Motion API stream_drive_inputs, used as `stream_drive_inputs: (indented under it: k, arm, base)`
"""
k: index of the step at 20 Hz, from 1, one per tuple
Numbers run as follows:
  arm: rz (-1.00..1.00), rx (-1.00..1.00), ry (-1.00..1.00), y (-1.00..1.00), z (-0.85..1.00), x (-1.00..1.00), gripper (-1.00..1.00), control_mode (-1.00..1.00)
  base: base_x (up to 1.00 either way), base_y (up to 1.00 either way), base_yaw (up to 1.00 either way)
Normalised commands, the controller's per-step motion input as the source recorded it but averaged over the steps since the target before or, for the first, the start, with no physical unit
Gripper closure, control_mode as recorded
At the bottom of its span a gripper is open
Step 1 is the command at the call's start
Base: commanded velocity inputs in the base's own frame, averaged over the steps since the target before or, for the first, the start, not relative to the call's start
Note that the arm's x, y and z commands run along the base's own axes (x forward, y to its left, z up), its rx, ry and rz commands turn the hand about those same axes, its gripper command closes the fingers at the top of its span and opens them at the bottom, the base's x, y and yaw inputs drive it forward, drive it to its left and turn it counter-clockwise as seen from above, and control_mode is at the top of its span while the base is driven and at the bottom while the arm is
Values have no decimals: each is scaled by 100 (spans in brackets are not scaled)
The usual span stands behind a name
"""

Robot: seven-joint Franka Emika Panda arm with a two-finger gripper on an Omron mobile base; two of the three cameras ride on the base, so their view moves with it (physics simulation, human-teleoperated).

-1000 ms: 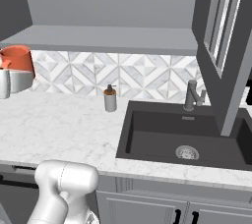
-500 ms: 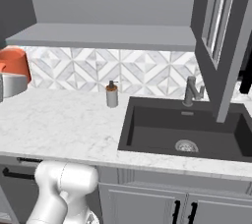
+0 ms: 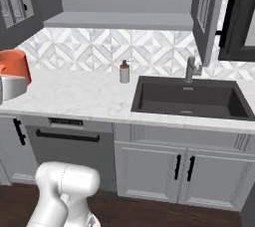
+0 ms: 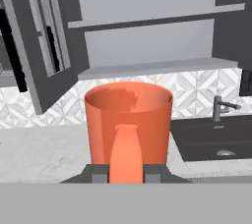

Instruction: Gather all objects into one cabinet and sort the glasses and bowls to opposite sides.

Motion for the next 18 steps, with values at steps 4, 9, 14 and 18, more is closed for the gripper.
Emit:
stream_drive_inputs:
  k: [4,9,14,18]
  arm:
    - [0,0,0,0,0,0,100,100]
    - [0,0,0,0,0,0,100,100]
    - [0,0,0,0,0,0,100,100]
    - [0,0,0,0,0,0,100,100]
  base:
    - [-96,18,44]
    - [-98,28,60]
    - [-88,39,66]
    - [-70,29,61]
